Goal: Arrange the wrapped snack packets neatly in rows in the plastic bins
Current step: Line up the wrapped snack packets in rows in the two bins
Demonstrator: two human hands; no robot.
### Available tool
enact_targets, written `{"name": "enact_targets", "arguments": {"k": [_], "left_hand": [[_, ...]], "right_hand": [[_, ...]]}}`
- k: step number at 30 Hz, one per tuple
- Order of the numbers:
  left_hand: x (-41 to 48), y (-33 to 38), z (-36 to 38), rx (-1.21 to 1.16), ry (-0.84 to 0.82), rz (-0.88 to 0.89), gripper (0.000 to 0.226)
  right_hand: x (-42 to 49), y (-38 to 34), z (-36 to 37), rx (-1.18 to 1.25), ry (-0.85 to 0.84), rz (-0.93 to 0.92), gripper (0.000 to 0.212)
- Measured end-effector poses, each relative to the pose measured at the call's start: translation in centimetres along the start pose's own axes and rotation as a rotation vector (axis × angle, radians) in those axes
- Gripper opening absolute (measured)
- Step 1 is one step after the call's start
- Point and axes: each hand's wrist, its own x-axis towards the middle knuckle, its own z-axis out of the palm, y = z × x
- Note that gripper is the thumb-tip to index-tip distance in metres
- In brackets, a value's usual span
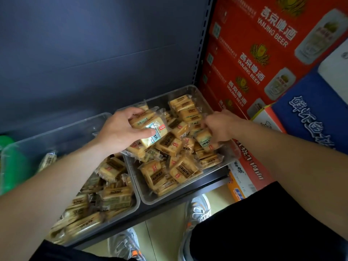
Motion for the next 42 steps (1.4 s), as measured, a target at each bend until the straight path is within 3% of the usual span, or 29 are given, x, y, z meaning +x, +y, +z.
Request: {"name": "enact_targets", "arguments": {"k": [4,6,11,16,28,37,42], "left_hand": [[0.1,0.2,0.3,-0.043,-0.014,0.011,0.075],[0.0,0.4,0.4,-0.073,-0.013,0.008,0.074],[0.1,0.9,0.6,-0.125,0.017,-0.016,0.073],[-0.6,1.3,0.9,-0.104,-0.009,0.001,0.072],[-0.5,0.4,0.6,-0.135,-0.025,-0.002,0.067],[-0.2,0.0,0.7,-0.082,-0.03,0.022,0.069],[-0.1,-0.1,0.8,-0.089,-0.03,0.02,0.07]], "right_hand": [[0.0,0.8,0.2,0.298,0.11,0.032,0.064],[-0.1,1.2,0.6,0.422,0.175,0.047,0.056],[-0.9,1.3,2.2,0.489,0.159,0.021,0.043],[-1.8,1.4,2.4,0.399,0.197,0.04,0.051],[-1.1,0.5,2.3,0.017,0.274,-0.092,0.041],[-0.6,0.3,2.9,-0.02,0.253,-0.087,0.052],[-0.1,0.6,2.2,0.042,0.221,-0.055,0.049]]}}
